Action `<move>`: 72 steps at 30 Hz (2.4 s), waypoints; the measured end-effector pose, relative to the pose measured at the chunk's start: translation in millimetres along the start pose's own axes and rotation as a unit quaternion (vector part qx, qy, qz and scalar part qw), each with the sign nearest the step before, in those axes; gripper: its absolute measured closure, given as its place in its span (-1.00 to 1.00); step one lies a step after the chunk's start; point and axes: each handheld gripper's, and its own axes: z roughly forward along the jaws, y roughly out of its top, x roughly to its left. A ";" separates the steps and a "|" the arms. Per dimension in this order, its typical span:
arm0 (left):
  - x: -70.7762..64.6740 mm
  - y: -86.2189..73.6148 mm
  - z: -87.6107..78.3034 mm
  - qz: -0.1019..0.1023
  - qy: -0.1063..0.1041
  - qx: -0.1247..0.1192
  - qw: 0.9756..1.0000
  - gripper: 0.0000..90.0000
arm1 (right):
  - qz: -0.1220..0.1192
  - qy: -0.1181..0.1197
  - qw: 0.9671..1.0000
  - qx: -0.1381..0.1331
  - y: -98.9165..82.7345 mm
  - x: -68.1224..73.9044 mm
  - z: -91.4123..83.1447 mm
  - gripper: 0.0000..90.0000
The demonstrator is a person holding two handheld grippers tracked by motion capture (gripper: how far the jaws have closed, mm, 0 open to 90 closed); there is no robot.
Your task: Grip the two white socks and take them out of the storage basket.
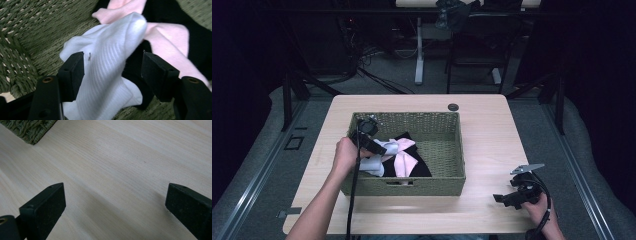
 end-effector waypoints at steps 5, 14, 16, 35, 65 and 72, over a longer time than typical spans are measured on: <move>0.0 2.7 6.1 -0.007 0.009 0.013 1.000 -0.12 | -0.001 0.001 1.000 0.000 0.0 -0.1 0.0 -0.95; -0.4 2.8 14.4 -0.002 0.014 0.020 1.000 0.44 | -0.001 0.001 1.000 0.002 0.0 -0.3 0.2 -0.95; -2.5 2.2 10.2 0.000 0.009 0.007 1.000 0.60 | -0.001 0.002 1.000 0.002 -0.1 -0.3 0.1 -0.95; 0.5 5.4 -36.7 0.002 -0.012 -0.043 0.999 0.70 | -0.004 0.001 1.000 0.004 0.1 -0.3 -0.3 -0.95; 17.2 25.6 -99.2 -0.002 0.002 -0.071 0.997 0.74 | -0.002 0.000 1.000 0.003 0.0 -0.1 0.3 -0.95; 22.9 28.0 -112.1 -0.011 0.011 -0.081 0.997 0.74 | -0.002 0.000 1.000 0.002 0.1 -0.1 0.3 -0.95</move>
